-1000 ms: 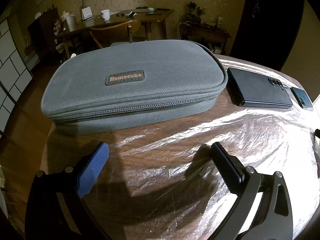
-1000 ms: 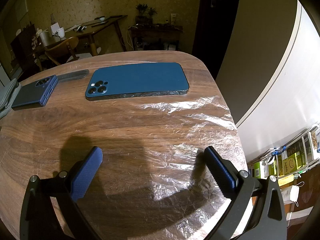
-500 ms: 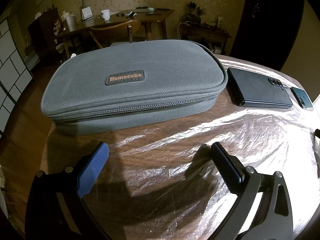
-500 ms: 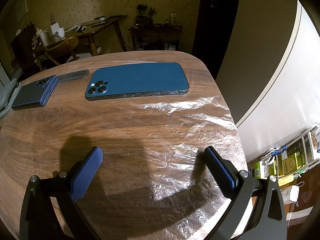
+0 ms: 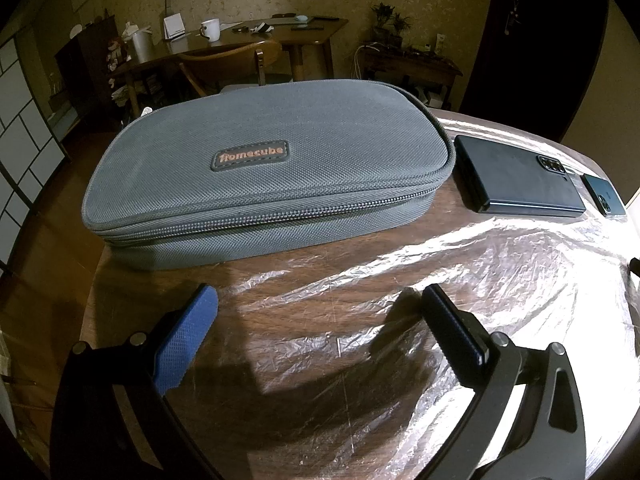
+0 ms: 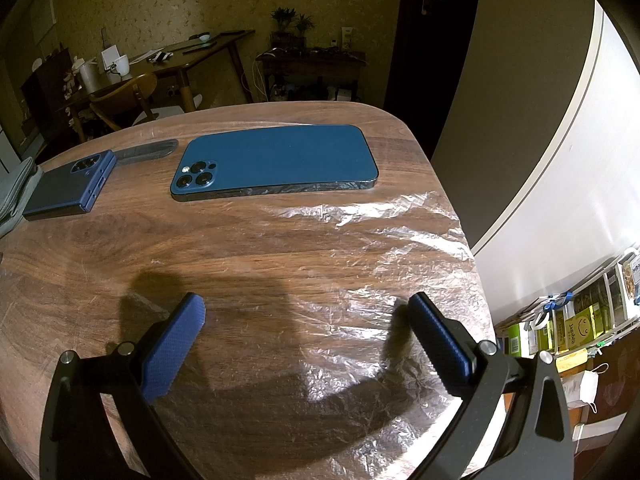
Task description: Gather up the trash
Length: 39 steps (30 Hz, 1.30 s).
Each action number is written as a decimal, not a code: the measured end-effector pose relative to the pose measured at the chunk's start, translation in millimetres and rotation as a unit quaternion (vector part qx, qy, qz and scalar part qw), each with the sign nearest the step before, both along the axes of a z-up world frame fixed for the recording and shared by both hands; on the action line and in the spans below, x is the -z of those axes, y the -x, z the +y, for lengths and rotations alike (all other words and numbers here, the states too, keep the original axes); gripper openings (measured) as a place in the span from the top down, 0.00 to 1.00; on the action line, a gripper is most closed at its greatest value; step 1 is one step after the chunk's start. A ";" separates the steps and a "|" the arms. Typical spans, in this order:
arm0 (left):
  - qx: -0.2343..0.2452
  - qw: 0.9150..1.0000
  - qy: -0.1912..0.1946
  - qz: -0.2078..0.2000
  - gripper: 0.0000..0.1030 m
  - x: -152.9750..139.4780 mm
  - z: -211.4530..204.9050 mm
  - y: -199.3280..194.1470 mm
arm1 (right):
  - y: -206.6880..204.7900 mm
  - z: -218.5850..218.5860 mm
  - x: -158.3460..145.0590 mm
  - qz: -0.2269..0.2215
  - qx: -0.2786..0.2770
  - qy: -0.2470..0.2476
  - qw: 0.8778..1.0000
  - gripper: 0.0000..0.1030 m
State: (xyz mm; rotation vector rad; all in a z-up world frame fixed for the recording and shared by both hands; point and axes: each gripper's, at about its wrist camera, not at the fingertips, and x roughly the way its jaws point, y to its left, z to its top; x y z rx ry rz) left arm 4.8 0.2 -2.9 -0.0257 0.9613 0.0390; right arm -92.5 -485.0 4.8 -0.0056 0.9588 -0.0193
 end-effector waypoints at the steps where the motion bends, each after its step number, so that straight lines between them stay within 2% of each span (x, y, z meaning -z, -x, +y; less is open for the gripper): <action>1: 0.000 1.000 0.000 0.000 0.01 -0.1 -0.2 0.2 | 0.1 -0.1 0.1 0.000 0.000 0.000 1.000 0.04; 39: 0.009 1.000 0.001 0.000 0.01 2.1 -0.2 -1.4 | 2.0 0.9 -1.5 0.001 0.001 0.000 1.000 0.04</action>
